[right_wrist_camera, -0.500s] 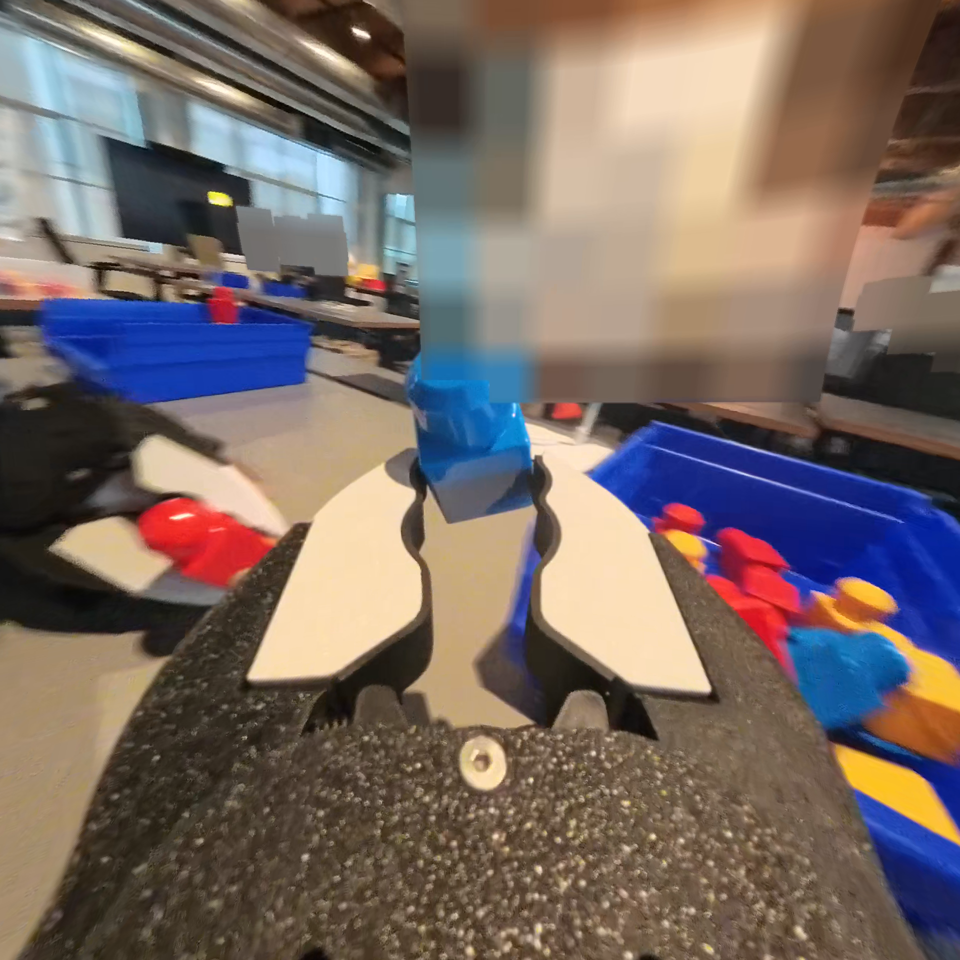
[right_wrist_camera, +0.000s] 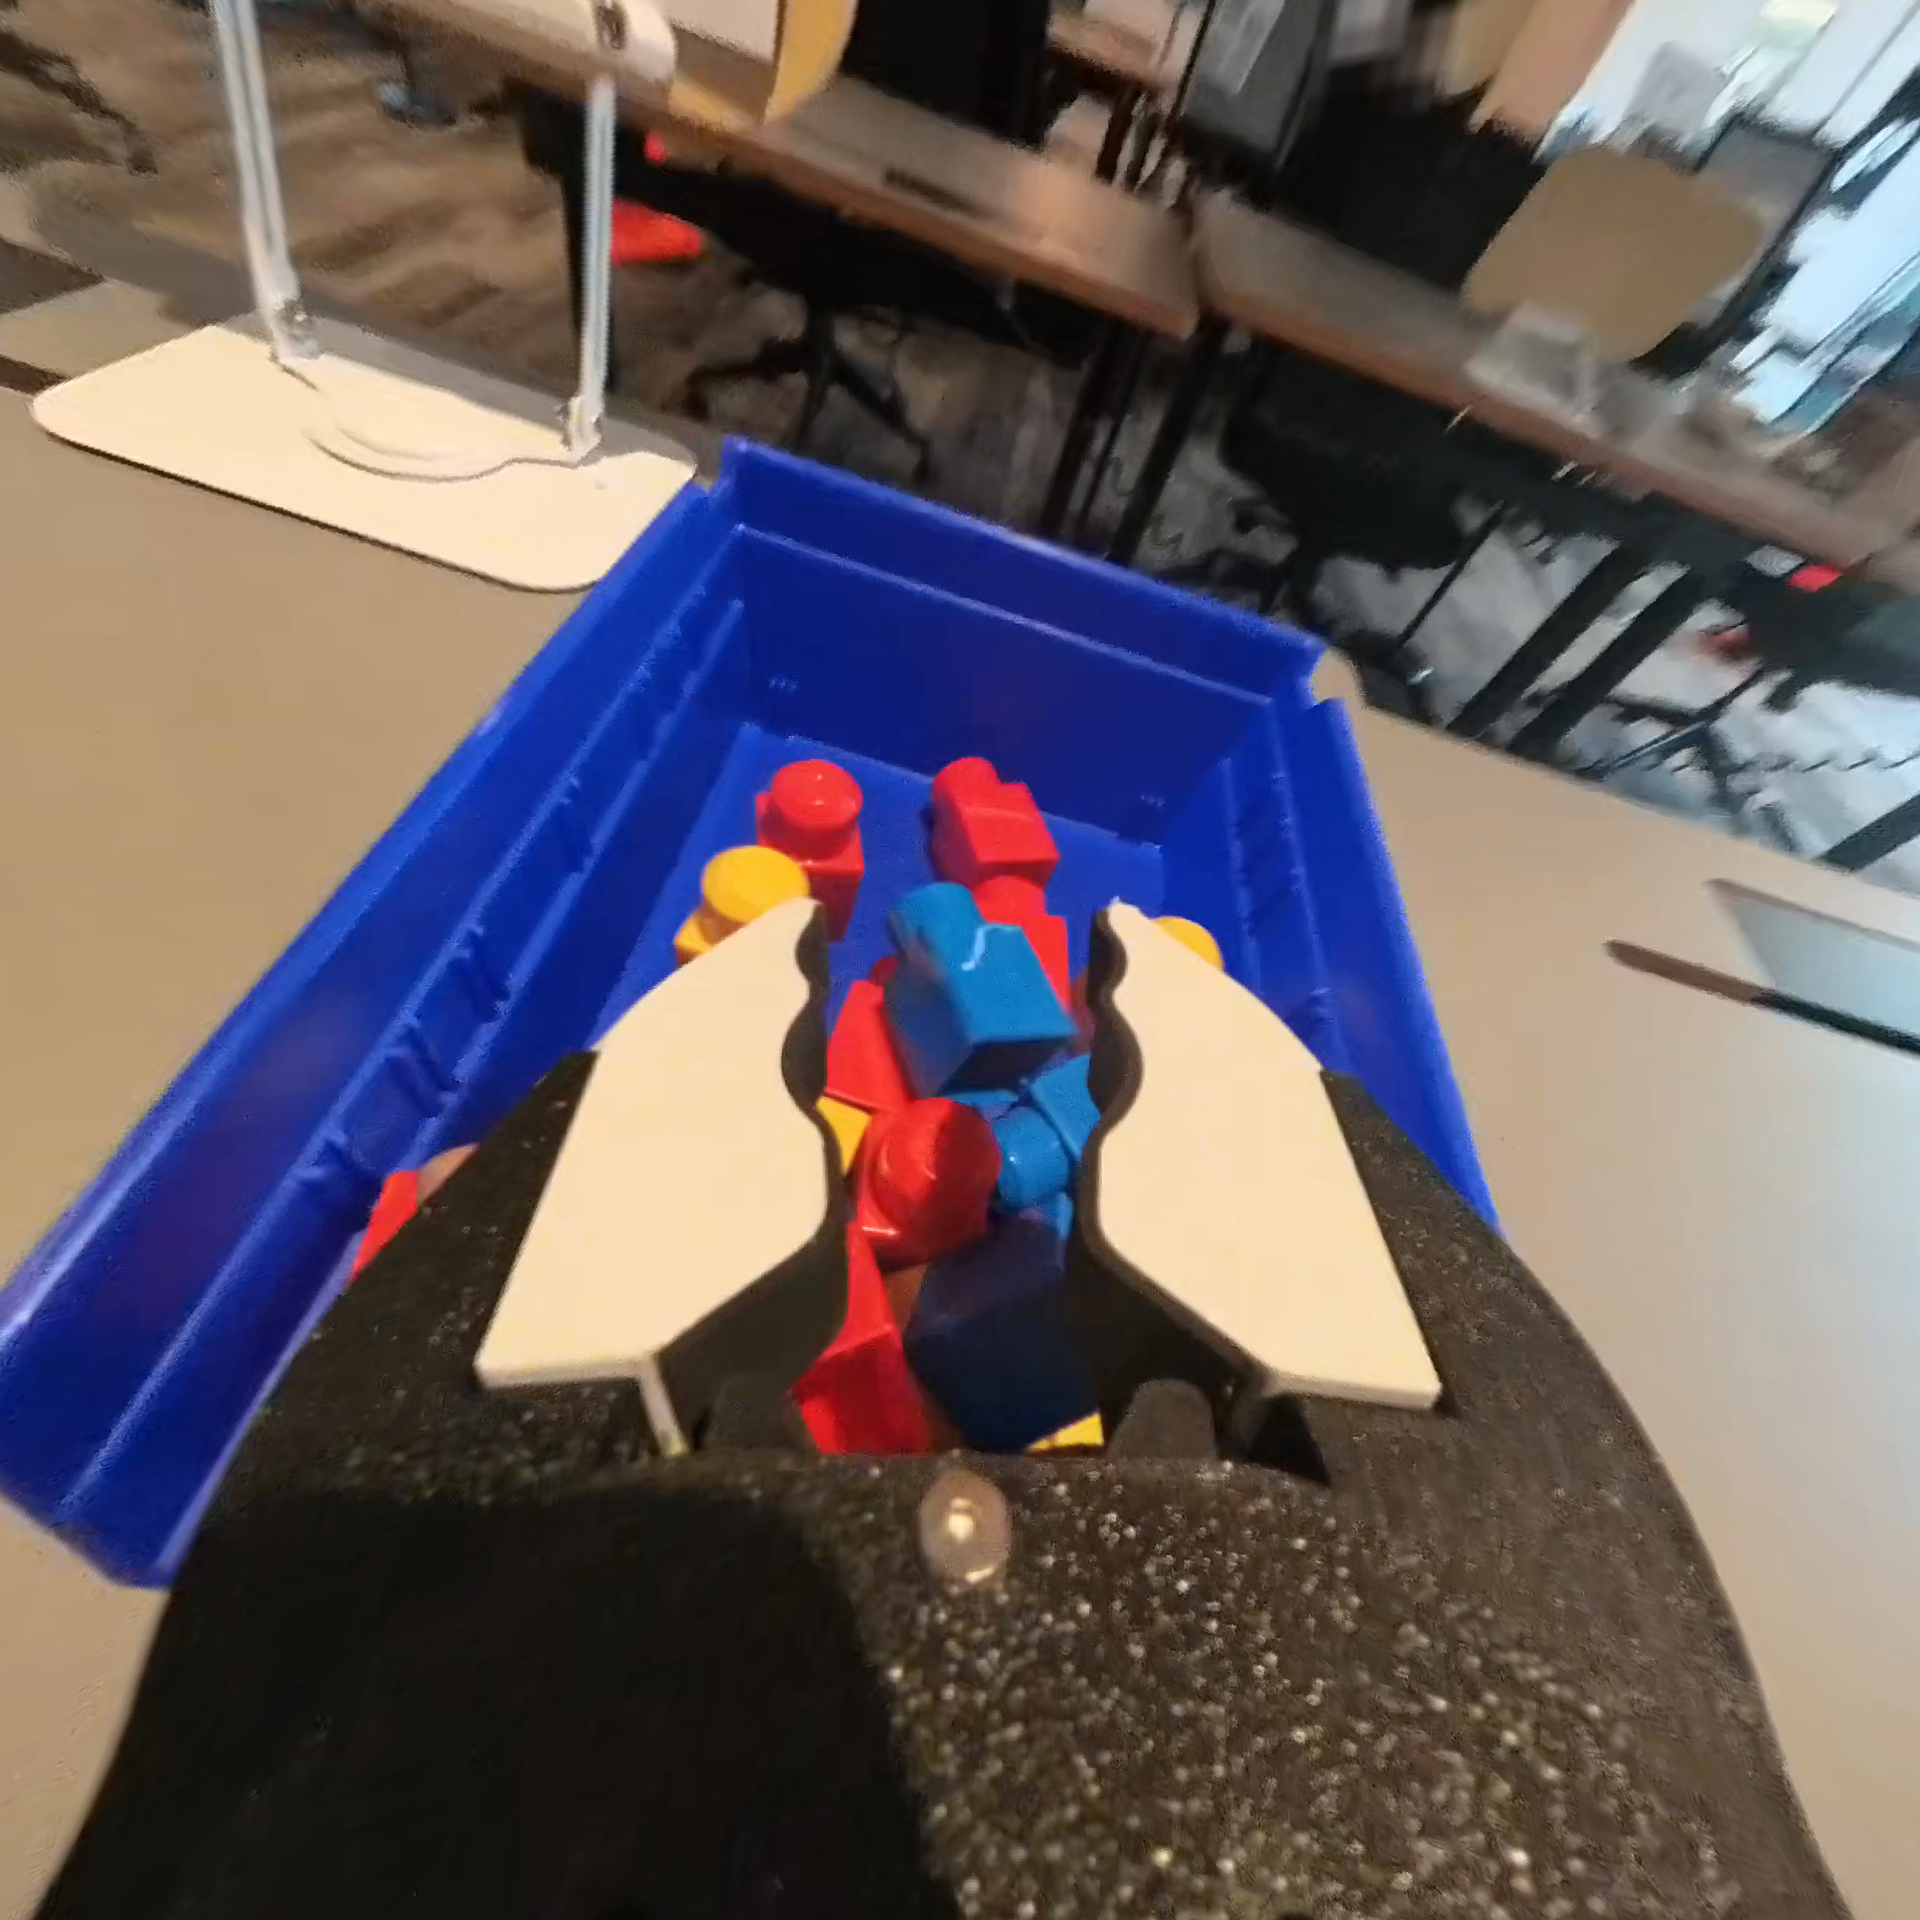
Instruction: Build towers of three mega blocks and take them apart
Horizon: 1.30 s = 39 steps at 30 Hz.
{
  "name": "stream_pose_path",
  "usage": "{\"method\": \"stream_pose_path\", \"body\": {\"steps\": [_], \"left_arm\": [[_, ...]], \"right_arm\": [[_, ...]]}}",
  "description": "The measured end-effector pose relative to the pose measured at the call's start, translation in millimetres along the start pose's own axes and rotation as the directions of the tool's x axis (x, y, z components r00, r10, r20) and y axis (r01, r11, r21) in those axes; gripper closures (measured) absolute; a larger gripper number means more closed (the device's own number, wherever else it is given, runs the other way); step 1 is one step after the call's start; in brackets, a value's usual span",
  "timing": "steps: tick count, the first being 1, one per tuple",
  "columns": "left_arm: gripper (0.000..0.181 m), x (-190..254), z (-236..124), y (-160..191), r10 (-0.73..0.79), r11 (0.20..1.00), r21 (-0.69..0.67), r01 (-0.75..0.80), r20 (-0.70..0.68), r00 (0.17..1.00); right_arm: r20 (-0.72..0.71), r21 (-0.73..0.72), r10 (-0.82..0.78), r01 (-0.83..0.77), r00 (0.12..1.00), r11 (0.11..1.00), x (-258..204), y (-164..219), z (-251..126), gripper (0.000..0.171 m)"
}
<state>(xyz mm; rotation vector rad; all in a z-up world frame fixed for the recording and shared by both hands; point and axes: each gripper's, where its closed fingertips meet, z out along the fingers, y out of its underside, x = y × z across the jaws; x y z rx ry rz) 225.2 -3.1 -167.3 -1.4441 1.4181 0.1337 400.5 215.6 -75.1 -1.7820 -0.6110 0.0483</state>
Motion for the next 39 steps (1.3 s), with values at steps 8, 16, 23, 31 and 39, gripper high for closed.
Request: {"method": "stream_pose_path", "body": {"steps": [8,16,23,31,39], "left_arm": [[0.145,0,1,-2,-0.098,0.995,0.018,0.098,-0.023,0.995],[0.146,-8,0,8,-0.206,0.979,-0.016,0.206,-0.018,0.978],[0.146,-9,-1,9,-0.244,0.970,-0.024,0.243,-0.030,0.969],[0.146,2,-2,-3,-0.248,0.967,0.026,0.252,-0.109,0.963],[0.142,0,2,5,-0.233,0.972,-0.019,0.233,-0.072,0.970]], "right_arm": [[-0.062,0.424,-0.184,0.192,0.981,0.885,-51,-41,-95,0.132],[0.526,0.581,-0.471,0.106,0.708,0.807,-236,-29,-149,0.139],[0.649,0.509,-0.450,0.089,0.613,0.856,-265,-14,-151,0.132],[0.658,0.496,-0.493,0.165,0.569,0.852,-278,1,-150,0.141],[0.748,0.357,-0.317,0.049,0.583,0.933,-268,-3,-141,0.142]]}}
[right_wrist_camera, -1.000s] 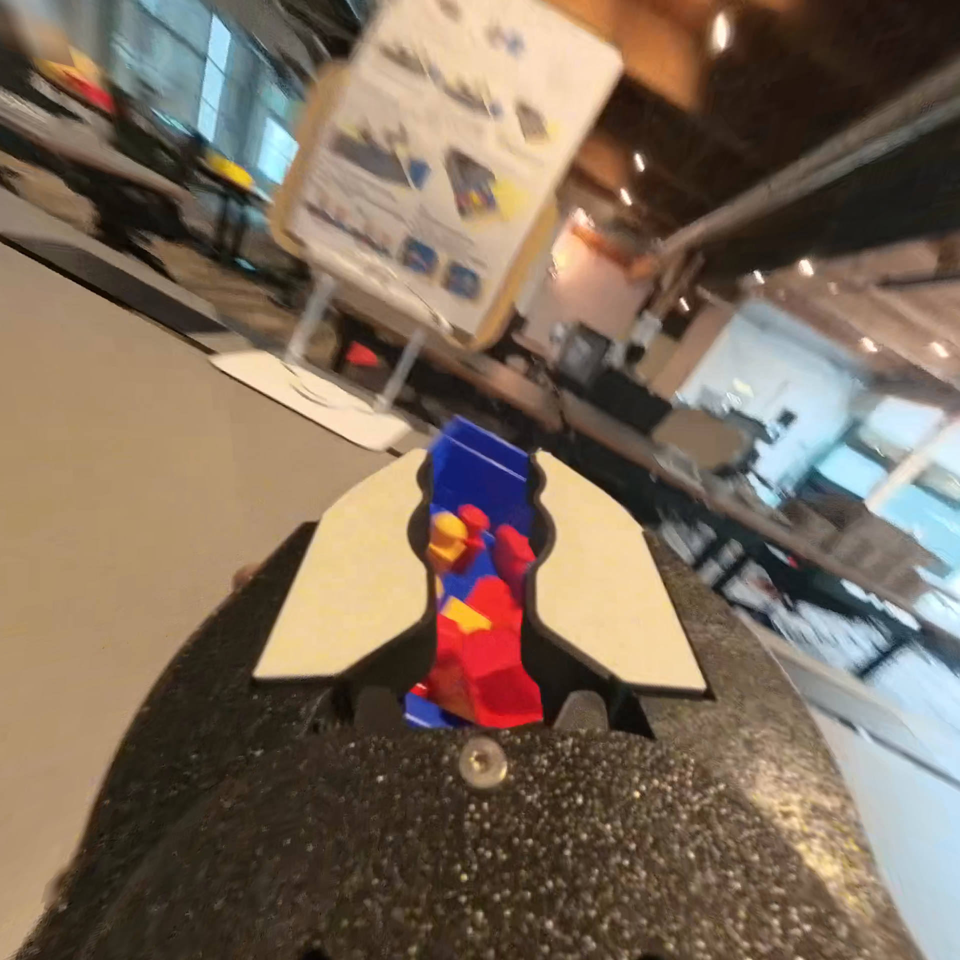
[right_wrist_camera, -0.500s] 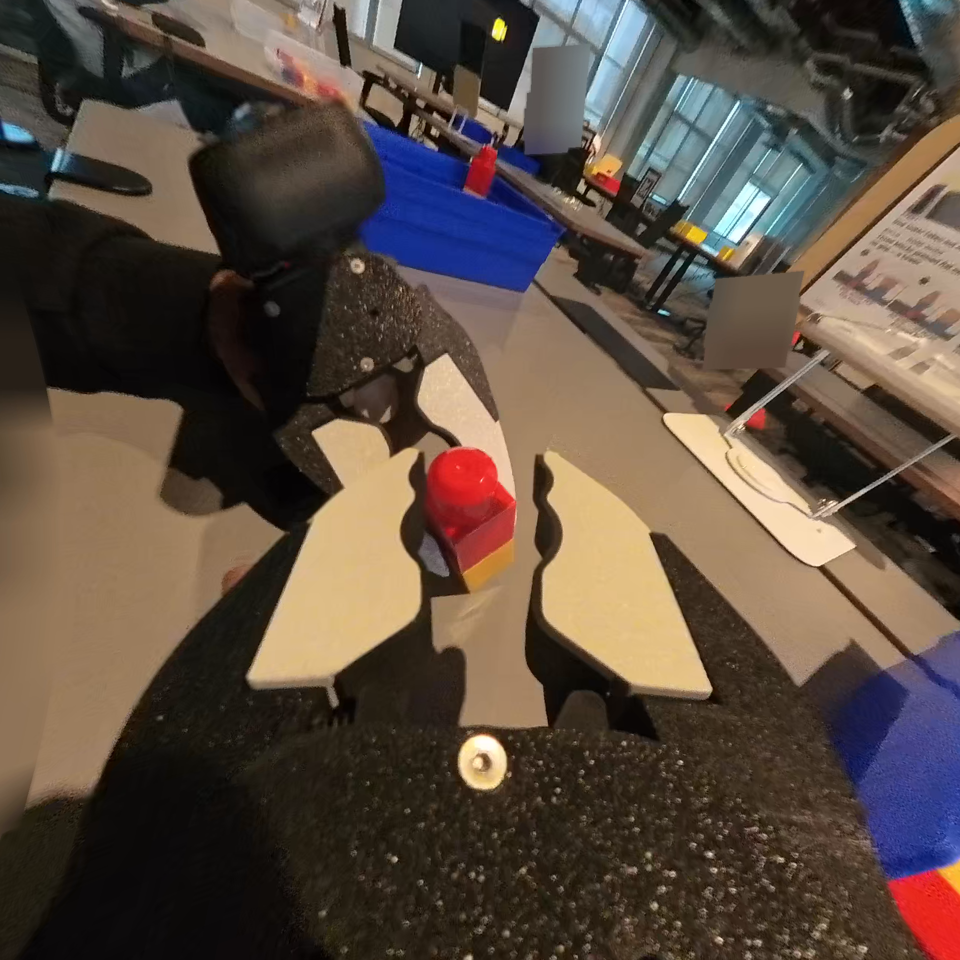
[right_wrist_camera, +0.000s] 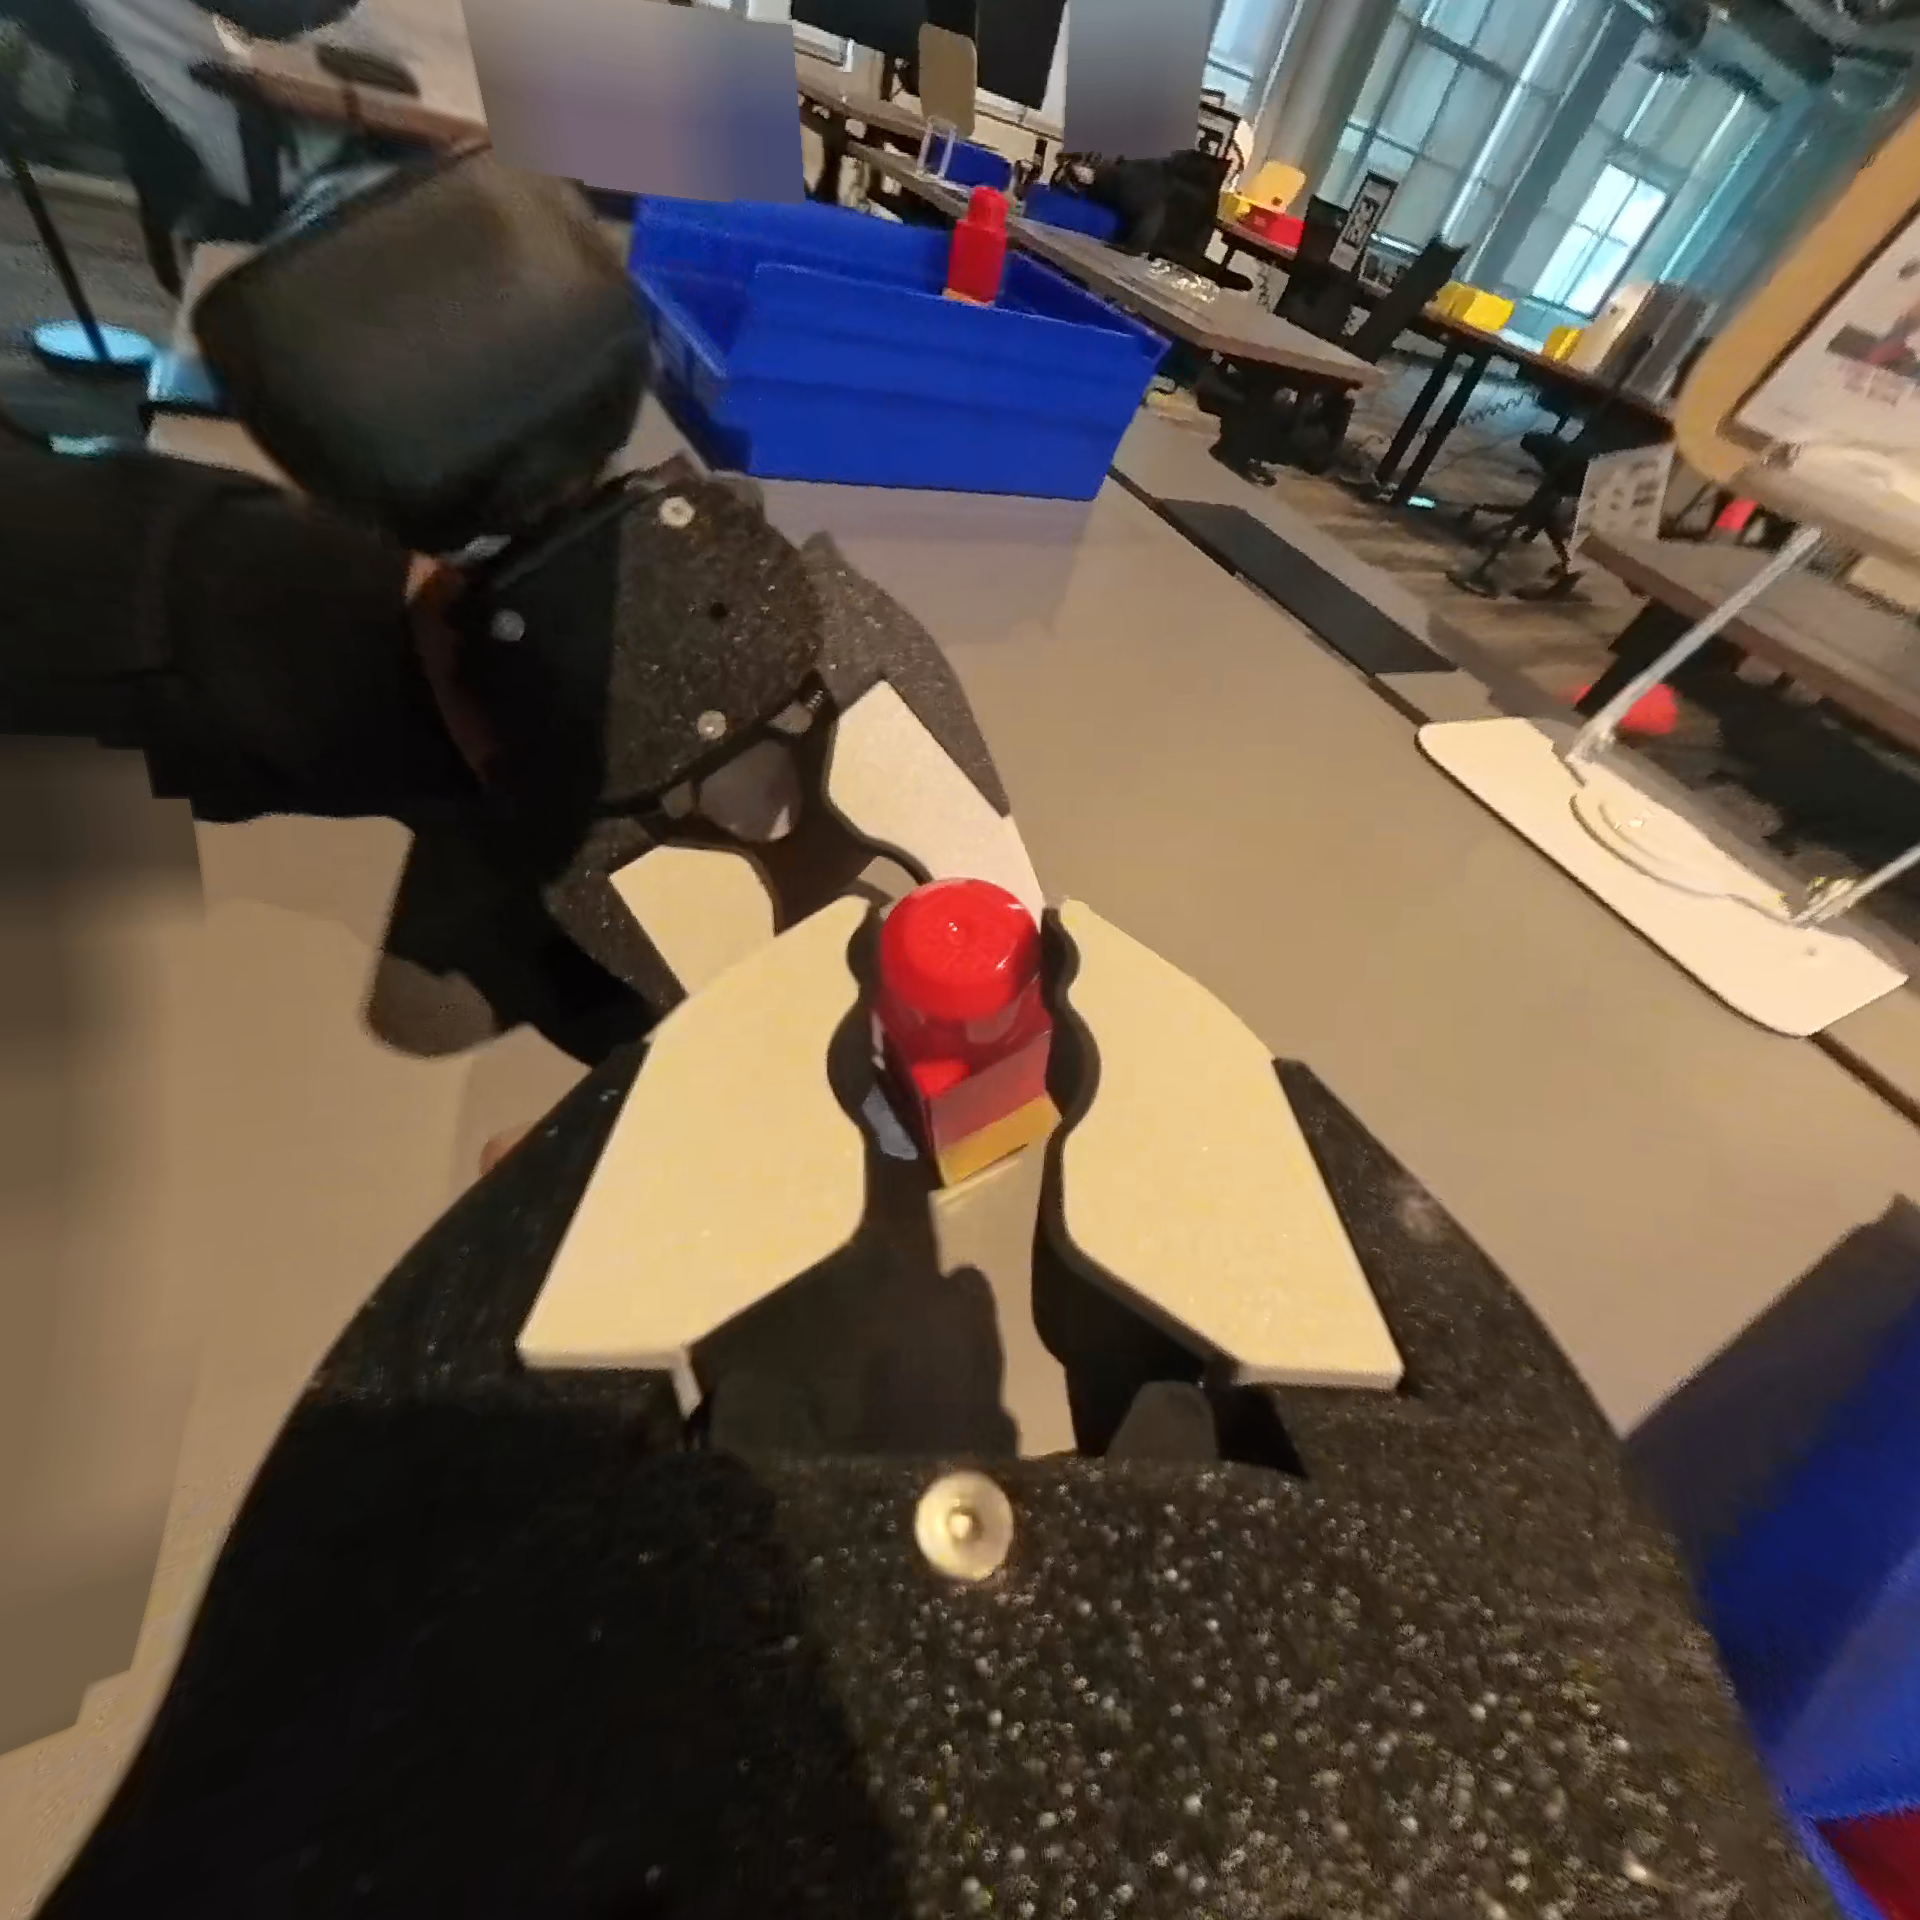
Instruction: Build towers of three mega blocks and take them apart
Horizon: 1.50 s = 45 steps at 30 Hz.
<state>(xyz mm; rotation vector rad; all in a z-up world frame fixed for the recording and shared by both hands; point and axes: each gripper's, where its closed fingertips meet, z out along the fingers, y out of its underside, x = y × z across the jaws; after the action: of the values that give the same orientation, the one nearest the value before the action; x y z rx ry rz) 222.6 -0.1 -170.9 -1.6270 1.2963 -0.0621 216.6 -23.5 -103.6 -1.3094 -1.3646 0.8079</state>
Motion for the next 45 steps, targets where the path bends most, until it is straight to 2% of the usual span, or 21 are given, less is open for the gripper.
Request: {"method": "stream_pose_path", "body": {"steps": [6,20,25,31,34,39,43,45], "left_arm": [[0.138,-1,0,1,-0.017,1.000,-0.002,0.017,-0.009,1.000],[0.144,-2,-1,7,-0.087,0.995,-0.043,0.086,-0.030,0.996],[0.145,-7,-2,12,-0.138,0.988,-0.069,0.136,-0.019,0.990],[0.145,-7,-2,12,-0.144,0.987,-0.069,0.142,-0.025,0.989],[0.145,-5,-3,11,-0.132,0.990,-0.063,0.129,-0.034,0.991],[0.145,3,-2,5,-0.090,0.995,-0.039,0.087,-0.068,0.994],[0.145,7,-2,4,-0.073,0.997,-0.034,0.070,-0.083,0.994],[0.145,7,-2,4,-0.071,0.997,-0.034,0.069,-0.083,0.994]], "right_arm": [[0.026,0.015,0.139,-0.140,0.990,0.990,8,1,-3,0.142],[0.038,0.035,0.145,-0.147,0.989,0.989,4,0,0,0.140],[0.030,0.045,0.186,-0.188,0.982,0.981,9,0,-1,0.126],[0.077,-0.084,0.183,-0.176,0.980,0.981,-5,21,11,0.108],[0.082,-0.119,0.165,-0.154,0.983,0.981,-9,26,13,0.105],[0.086,-0.116,0.146,-0.135,0.986,0.984,-10,25,14,0.110],[0.074,-0.105,0.121,-0.113,0.990,0.988,-9,24,12,0.124],[0.077,-0.107,0.123,-0.115,0.989,0.988,-9,24,12,0.125]]}}
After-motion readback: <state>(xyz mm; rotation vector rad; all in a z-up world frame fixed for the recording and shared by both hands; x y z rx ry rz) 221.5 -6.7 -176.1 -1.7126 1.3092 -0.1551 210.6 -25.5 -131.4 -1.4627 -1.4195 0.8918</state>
